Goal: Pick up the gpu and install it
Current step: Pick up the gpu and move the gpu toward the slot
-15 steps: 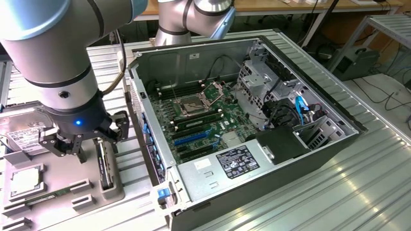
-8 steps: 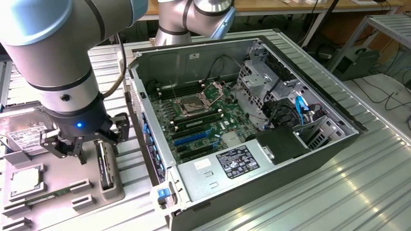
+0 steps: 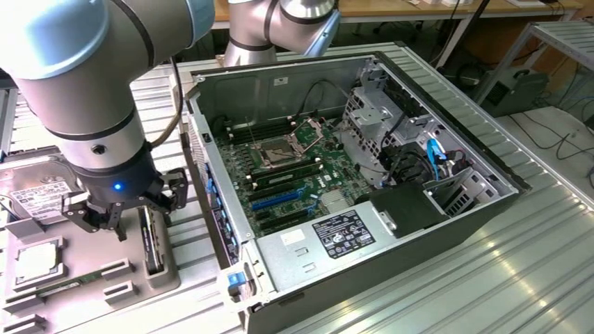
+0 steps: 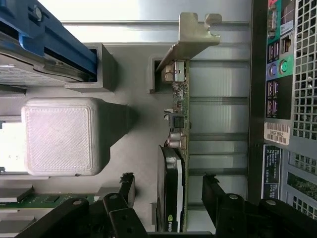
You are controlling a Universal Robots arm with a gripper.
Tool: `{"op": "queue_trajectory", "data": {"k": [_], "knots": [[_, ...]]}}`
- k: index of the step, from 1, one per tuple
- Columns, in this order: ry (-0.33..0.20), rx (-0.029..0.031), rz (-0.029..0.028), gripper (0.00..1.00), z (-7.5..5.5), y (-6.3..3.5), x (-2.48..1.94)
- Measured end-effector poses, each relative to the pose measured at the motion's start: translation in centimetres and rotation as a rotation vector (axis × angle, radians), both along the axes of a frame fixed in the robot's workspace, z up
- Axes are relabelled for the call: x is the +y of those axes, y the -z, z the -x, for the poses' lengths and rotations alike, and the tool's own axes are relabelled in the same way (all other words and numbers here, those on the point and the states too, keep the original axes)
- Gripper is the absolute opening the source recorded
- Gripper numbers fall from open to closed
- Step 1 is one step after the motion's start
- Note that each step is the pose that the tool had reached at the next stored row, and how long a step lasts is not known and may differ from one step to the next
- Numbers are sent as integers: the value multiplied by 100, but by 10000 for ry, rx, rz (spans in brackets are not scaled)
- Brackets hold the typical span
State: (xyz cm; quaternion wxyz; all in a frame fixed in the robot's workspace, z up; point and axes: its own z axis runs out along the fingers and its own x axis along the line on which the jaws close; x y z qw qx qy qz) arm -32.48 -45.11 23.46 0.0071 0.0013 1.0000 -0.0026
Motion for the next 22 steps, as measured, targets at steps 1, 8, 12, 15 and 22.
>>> {"op": "queue_trajectory", "data": {"k": [1,8,12,15,22], "knots": [[0,0,-1,66,-2,9,2],[0,1,1,66,-7,31,8],[0,0,0,66,-7,32,8],[1,0,0,58,-7,32,8],[0,0,0,39,-7,32,8]]}}
